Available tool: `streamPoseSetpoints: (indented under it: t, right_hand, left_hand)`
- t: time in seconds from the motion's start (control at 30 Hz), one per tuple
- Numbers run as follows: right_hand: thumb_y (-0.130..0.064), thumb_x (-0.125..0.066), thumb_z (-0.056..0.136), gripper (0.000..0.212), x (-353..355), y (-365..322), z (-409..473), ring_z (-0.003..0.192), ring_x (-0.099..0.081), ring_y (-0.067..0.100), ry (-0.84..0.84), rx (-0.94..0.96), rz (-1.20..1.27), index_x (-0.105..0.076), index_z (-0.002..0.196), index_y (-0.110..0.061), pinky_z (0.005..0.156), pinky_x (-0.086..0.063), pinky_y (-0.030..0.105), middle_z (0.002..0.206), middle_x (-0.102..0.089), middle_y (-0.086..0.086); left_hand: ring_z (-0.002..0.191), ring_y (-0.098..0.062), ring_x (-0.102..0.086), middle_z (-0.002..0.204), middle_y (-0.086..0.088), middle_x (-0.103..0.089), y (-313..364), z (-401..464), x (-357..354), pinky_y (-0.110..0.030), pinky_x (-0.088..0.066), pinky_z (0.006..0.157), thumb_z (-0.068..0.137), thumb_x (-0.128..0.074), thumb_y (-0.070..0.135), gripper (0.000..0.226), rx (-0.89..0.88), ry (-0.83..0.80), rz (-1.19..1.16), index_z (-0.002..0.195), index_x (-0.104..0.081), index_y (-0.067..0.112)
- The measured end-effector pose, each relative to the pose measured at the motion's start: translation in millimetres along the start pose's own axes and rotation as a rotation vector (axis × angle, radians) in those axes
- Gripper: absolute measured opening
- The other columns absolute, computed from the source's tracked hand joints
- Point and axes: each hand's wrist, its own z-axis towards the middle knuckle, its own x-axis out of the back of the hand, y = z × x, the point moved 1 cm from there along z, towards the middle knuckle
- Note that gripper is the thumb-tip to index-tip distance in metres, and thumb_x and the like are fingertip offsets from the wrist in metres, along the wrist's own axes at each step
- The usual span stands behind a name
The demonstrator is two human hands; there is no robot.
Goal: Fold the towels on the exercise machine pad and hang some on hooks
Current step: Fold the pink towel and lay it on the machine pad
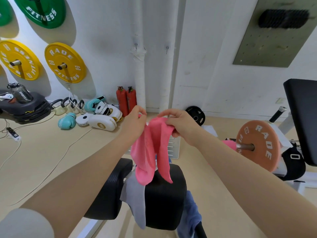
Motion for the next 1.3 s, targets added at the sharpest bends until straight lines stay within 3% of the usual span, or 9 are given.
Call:
streamPoseSetpoints:
  t: [0.07,0.17,0.3,0.43,0.57,0.7,0.8,1.13,1.3]
  right_hand:
    - [0.006,-0.039,0.083,0.037,-1.0,-3.8,-1.5,0.045,-0.038,0.01,0.021,0.042,0.015,-0.069,0.076,-0.015,0.042,-0.034,0.018,0.057,-0.049,0.005]
    - [0.007,-0.036,0.081,0.039,-0.8,-8.7,-3.4,0.064,-0.047,0.017,-0.018,0.035,0.102,-0.069,0.076,-0.014,0.051,-0.044,0.021,0.075,-0.058,0.011]
    - [0.008,-0.048,0.086,0.03,-2.0,-13.0,-5.8,0.08,-0.063,0.013,-0.107,0.075,0.014,-0.066,0.094,-0.015,0.064,-0.052,0.021,0.088,-0.068,0.005]
    - [-0.006,-0.066,0.082,0.018,-9.2,-15.1,-5.9,0.066,-0.057,0.006,0.008,0.191,-0.123,-0.065,0.076,-0.022,0.064,-0.05,0.019,0.069,-0.063,-0.004]
    - [-0.022,-0.066,0.083,0.025,-17.6,-18.7,-7.0,0.059,-0.044,0.002,0.134,0.285,-0.325,-0.055,0.062,-0.029,0.059,-0.036,0.016,0.062,-0.05,-0.011]
    - [-0.018,-0.054,0.091,0.015,-21.1,-15.3,-4.7,0.057,-0.038,0.002,0.134,0.242,-0.294,-0.053,0.076,-0.022,0.055,-0.029,0.018,0.06,-0.043,-0.011]
    - [-0.022,-0.053,0.092,0.007,-19.7,-13.6,-6.8,0.058,-0.041,0.001,0.129,0.223,-0.248,-0.057,0.087,-0.021,0.056,-0.03,0.016,0.06,-0.045,-0.013]
    - [-0.019,-0.066,0.083,0.02,-25.0,-13.5,-7.3,0.06,-0.045,-0.001,0.202,0.312,-0.229,-0.056,0.067,-0.027,0.063,-0.036,0.016,0.069,-0.051,-0.016]
    - [-0.012,-0.059,0.089,0.021,-24.6,-12.6,-7.9,0.061,-0.046,0.004,0.04,0.24,-0.1,-0.053,0.071,-0.02,0.055,-0.038,0.01,0.068,-0.054,-0.005]
  left_hand:
    - [0.064,-0.01,-0.045,0.082,-0.002,-0.053,1.6,-0.6,3.5,-0.022,-0.035,0.058,0.087,-0.04,0.009,0.021,-0.006,0.032,-0.016,0.101,-0.053,0.016]
    - [0.061,-0.009,-0.043,0.077,0.001,-0.05,5.9,1.1,7.4,-0.021,-0.037,0.058,0.083,-0.044,0.005,0.024,0.0,0.049,-0.073,0.099,-0.055,0.019]
    - [0.038,-0.005,-0.039,0.055,-0.002,-0.048,12.4,1.8,9.8,-0.016,-0.035,0.038,0.084,-0.039,-0.003,0.023,0.228,-0.049,-0.581,0.086,-0.054,0.015]
    - [0.05,-0.009,-0.041,0.062,-0.003,-0.046,14.8,-2.8,8.5,-0.018,-0.036,0.042,0.085,-0.041,-0.002,0.025,0.276,-0.084,-0.706,0.075,-0.057,0.014]
    - [0.057,-0.011,-0.049,0.064,-0.002,-0.054,20.0,-7.7,5.2,-0.017,-0.042,0.044,0.09,-0.041,0.003,0.029,0.324,-0.102,-0.734,0.071,-0.059,0.015]
    - [0.055,-0.009,-0.051,0.061,0.001,-0.058,18.2,-11.8,4.0,-0.018,-0.044,0.048,0.091,-0.043,0.002,0.025,0.314,-0.186,-0.886,0.075,-0.057,0.015]
    - [0.051,-0.004,-0.05,0.06,0.006,-0.058,11.9,-12.8,8.0,-0.018,-0.04,0.046,0.093,-0.041,0.002,0.029,0.213,-0.215,-0.845,0.076,-0.056,0.019]
    - [0.057,-0.008,-0.055,0.066,0.0,-0.063,11.7,-24.1,10.1,-0.02,-0.049,0.056,0.09,-0.054,0.01,0.011,0.219,-0.247,-0.924,0.089,-0.063,0.014]
    - [0.056,-0.003,-0.055,0.068,0.002,-0.06,7.3,-24.9,14.9,-0.016,-0.047,0.055,0.09,-0.055,0.013,0.01,0.144,-0.262,-0.728,0.085,-0.063,0.013]
